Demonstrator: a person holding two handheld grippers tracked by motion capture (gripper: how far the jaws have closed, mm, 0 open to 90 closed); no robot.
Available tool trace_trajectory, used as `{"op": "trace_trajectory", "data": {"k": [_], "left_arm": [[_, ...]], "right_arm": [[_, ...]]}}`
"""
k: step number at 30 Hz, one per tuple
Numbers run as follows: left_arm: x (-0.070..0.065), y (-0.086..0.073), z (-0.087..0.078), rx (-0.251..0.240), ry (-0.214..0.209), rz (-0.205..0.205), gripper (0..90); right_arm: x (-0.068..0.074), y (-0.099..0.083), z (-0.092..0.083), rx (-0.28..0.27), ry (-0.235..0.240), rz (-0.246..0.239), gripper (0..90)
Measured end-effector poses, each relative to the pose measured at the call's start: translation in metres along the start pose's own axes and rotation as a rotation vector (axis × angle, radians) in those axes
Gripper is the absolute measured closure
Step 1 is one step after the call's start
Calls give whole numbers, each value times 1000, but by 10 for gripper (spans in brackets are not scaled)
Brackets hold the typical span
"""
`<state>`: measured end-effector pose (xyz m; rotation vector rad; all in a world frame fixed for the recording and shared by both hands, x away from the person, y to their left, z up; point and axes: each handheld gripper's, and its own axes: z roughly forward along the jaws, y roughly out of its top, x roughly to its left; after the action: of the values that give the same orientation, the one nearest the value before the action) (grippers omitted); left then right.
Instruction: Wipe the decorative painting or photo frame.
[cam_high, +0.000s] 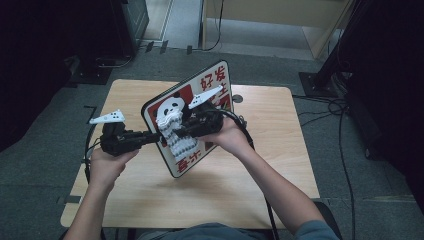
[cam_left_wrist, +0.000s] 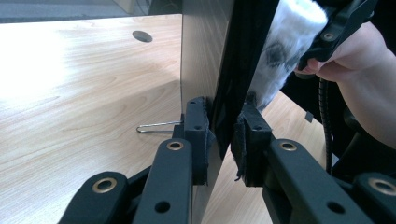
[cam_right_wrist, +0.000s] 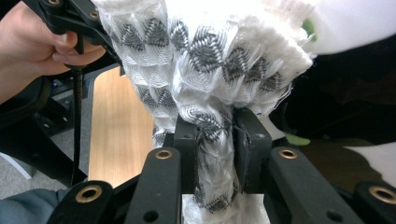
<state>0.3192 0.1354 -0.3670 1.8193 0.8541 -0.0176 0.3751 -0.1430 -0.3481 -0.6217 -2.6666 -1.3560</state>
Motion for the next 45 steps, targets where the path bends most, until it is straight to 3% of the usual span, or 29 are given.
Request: {"op": "trace_trajectory", "data": {"k": [45], "left_arm": [[0,0,0,3,-1,1,775]], "right_arm": [[-4,-42,21,68,-20,33,738]]}}
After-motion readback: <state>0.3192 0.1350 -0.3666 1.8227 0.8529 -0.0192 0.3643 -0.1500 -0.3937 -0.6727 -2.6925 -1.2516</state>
